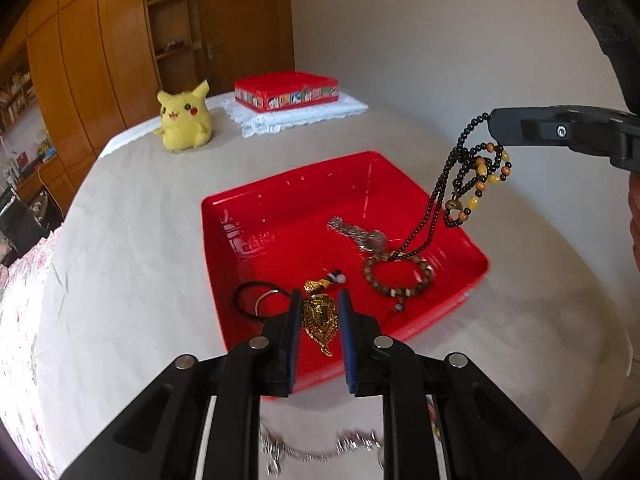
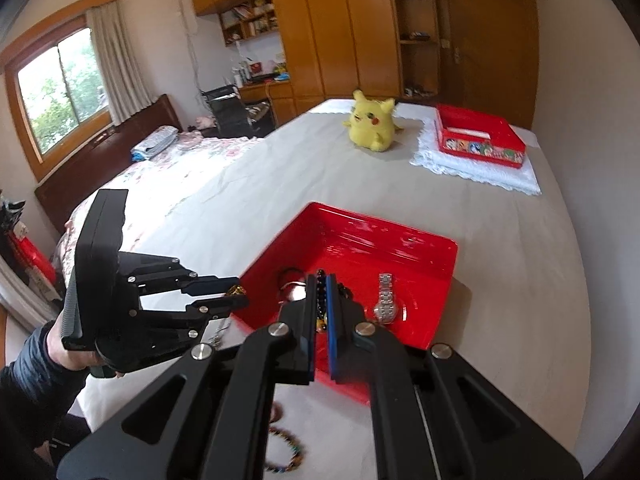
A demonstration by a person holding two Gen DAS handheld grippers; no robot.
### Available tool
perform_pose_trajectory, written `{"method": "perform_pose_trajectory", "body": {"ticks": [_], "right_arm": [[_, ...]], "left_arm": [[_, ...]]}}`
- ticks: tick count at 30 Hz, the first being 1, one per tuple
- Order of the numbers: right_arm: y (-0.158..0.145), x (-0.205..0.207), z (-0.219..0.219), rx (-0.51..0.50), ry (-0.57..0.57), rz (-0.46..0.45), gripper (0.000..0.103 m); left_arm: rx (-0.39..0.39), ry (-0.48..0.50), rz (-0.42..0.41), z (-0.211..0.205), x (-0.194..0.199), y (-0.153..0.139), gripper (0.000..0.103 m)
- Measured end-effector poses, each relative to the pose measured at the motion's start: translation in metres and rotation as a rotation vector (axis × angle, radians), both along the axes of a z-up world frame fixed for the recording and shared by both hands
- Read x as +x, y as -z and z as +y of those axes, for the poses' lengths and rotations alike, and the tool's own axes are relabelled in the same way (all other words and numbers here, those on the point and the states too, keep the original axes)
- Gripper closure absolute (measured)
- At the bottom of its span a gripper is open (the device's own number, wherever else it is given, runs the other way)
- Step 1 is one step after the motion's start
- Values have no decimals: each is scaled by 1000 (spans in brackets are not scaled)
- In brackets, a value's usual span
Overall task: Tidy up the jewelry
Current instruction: 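Open the left tool to drop the gold pendant while the right tool releases the beaded necklace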
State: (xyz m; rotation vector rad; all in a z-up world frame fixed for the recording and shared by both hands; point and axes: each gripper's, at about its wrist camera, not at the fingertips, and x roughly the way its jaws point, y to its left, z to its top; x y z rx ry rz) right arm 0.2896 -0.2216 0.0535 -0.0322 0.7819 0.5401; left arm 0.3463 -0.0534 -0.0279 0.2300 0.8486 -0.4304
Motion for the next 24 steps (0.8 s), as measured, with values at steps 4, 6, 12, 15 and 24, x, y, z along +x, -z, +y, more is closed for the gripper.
{"method": "perform_pose_trajectory", "body": {"ticks": [4, 6, 12, 15, 24], "right_arm": [[26, 27, -1, -12, 24, 44, 101], [42, 40, -1, -22, 35, 68, 101], [85, 74, -4, -39, 64, 136, 101], [103, 85, -3, -48, 71, 166, 101], [126, 85, -2, -58, 91, 202, 61]], "left_arm": [[8, -16, 39, -3, 28, 20, 86], [8, -24, 65, -3, 43, 31, 86], [-7, -46, 127, -3, 70, 56, 86], [-2, -48, 137, -5, 73, 64, 86], [7, -71, 147, 0, 78, 70, 70]]}}
